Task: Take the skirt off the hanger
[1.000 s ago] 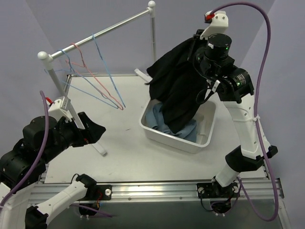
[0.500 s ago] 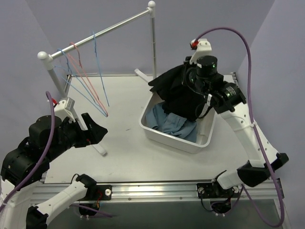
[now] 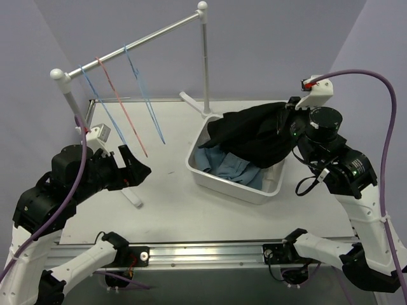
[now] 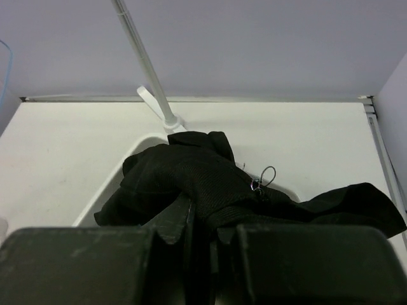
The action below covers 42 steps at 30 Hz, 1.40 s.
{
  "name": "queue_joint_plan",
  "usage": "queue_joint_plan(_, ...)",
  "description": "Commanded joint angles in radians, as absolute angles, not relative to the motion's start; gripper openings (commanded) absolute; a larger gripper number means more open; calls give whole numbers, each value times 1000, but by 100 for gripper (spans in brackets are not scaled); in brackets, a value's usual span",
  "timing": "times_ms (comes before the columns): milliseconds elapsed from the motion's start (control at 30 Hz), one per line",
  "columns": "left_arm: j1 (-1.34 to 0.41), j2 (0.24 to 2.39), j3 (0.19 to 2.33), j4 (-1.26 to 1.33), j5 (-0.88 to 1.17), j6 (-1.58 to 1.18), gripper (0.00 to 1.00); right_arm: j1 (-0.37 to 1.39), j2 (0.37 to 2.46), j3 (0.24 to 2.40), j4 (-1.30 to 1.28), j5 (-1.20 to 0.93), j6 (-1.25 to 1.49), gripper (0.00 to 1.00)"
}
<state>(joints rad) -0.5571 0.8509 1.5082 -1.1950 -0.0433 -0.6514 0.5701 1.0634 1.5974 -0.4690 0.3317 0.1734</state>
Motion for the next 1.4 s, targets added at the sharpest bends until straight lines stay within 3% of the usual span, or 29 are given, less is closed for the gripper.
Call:
queue_joint_plan(0,-557,844,1488,-1135,-20,-658,95,568,1040,1559,-492,399,147,0)
queue_joint_plan(367,-557,853,1494,-1129,-14,-663,95,568,1067,1473,-517,403,181,0)
queue_joint_plan(733,-557,838,1514,-1160,-32,-669,95,569,1325,1456,-479,118,273,0)
queue_joint_plan(1000,-557,795,1488,-1172,-51,-693,95,598,1425,1264,-448,-23,426,0)
queue_joint_plan(1367,-557,787,1476,-1158,-44,-703,95,555,1618,1031,-397,-52,563,0)
